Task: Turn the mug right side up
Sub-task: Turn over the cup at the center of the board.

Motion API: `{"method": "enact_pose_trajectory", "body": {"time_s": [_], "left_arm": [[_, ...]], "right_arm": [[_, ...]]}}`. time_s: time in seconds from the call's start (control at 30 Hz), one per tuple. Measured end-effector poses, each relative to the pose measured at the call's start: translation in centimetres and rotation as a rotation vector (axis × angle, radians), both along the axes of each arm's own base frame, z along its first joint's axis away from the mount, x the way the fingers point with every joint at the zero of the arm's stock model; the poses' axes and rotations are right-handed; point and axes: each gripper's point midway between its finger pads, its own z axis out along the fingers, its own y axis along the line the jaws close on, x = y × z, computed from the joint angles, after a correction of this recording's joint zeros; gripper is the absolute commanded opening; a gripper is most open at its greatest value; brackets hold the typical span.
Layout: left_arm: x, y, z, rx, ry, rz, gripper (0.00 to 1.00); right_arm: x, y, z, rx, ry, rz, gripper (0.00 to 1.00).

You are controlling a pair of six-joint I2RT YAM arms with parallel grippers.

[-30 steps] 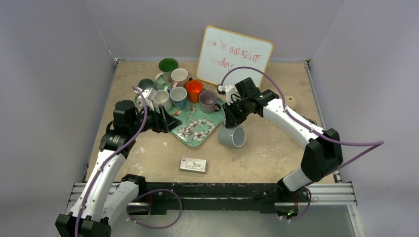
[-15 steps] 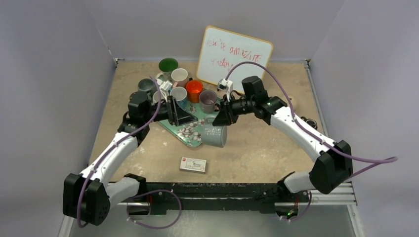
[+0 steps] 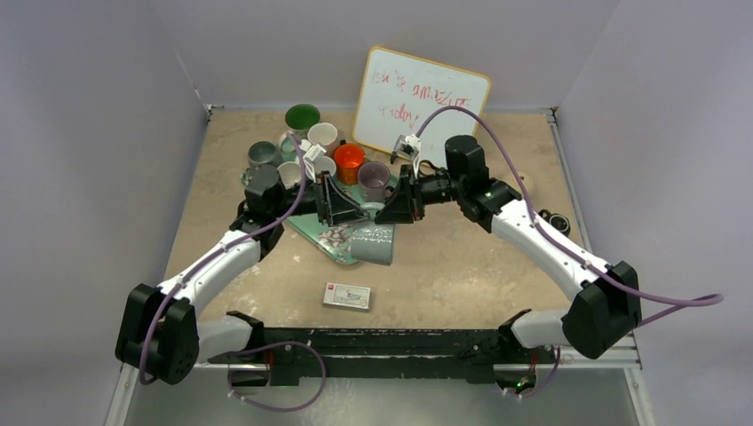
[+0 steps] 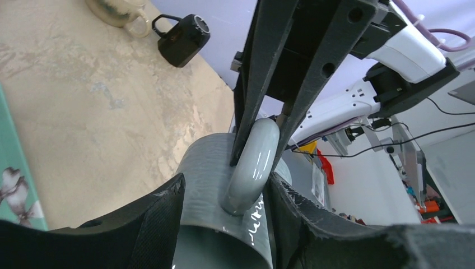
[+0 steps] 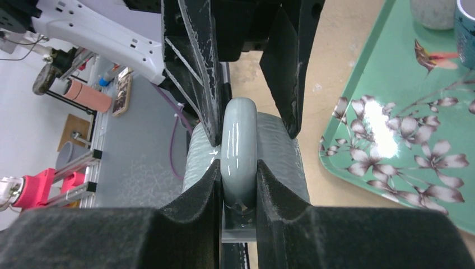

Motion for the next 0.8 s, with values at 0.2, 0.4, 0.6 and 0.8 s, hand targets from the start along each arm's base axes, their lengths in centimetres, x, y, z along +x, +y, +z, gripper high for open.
{"method": "enact_pose_trajectory", "body": {"time_s": [0.2, 0.4, 0.6, 0.8], "left_arm": [[-0.9, -1.0, 0.6, -0.029, -0.021, -0.056, 0.37], [-1.3, -1.5, 0.9, -0.045, -0.031, -0.092, 0.28], [-2.1, -1.7, 1.3, -0.059, -0.058, -0.133, 0.0], [-2.4, -1.7, 1.0, -0.031, -0.053, -0.148, 0.0]], "right_arm": [[-0.4, 0.2, 0.7, 0.036, 0.009, 0.025, 0.0], [-0.4, 0.1, 0.6, 0.043, 0.037, 0.023, 0.0], [-0.5, 0.0, 0.8, 0.06, 0.059, 0.034, 0.0], [-0.8, 0.0, 0.6, 0.06, 0.081, 0.043, 0.0]]}}
